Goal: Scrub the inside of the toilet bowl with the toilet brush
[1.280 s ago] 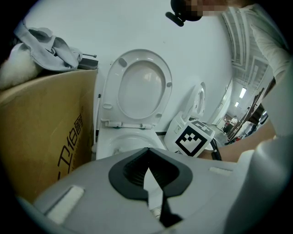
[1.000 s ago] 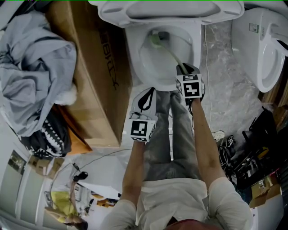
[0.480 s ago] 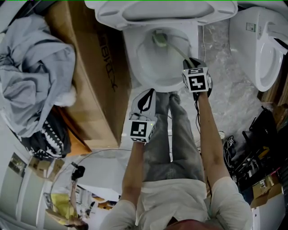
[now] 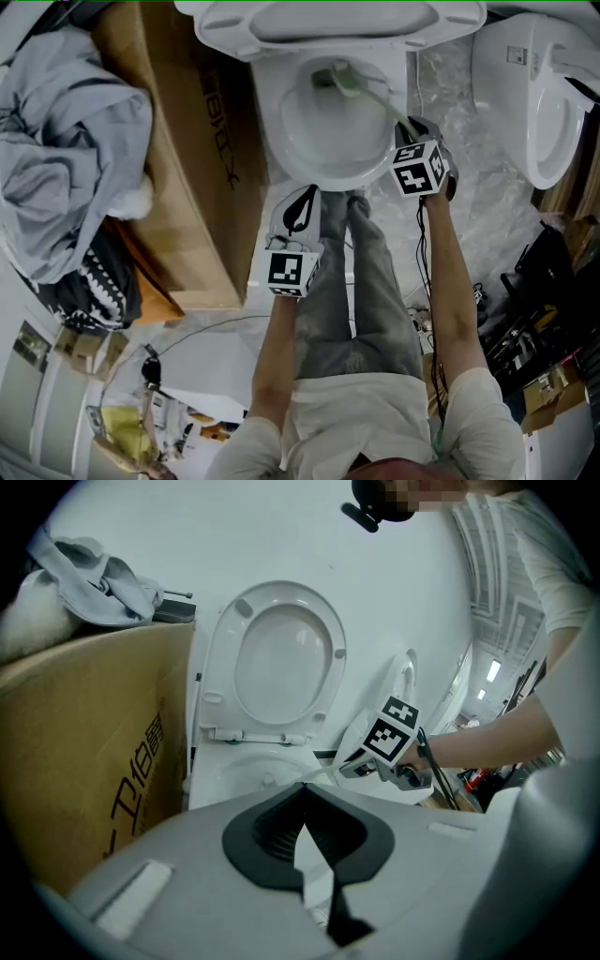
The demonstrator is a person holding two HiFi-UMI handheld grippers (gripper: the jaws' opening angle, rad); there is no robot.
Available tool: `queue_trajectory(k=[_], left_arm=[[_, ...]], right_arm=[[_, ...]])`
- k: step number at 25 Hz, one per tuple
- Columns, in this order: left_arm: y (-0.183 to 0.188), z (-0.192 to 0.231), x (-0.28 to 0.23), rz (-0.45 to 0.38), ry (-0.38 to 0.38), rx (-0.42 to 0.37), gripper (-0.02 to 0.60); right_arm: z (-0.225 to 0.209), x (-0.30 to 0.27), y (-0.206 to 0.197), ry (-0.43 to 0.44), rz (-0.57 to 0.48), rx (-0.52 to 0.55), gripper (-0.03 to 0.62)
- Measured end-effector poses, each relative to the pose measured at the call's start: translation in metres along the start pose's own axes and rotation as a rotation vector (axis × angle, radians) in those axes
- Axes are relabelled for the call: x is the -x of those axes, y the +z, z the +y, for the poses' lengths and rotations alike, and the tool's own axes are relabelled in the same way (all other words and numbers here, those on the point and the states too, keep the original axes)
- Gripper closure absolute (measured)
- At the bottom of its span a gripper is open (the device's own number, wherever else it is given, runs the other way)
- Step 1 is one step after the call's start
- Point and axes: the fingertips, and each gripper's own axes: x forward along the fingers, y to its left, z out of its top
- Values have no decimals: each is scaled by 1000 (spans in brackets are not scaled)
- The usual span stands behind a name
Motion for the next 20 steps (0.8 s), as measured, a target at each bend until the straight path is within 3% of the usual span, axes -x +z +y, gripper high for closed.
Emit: queue_trajectory(k=[9, 20], left_arm=[[-2, -9, 1, -9, -3, -1, 561], [-5, -17, 3, -32, 10, 1, 561]], right_arm=[[-13, 6, -16, -91, 27, 299, 505], [-7, 11, -58, -74, 104, 462, 505]])
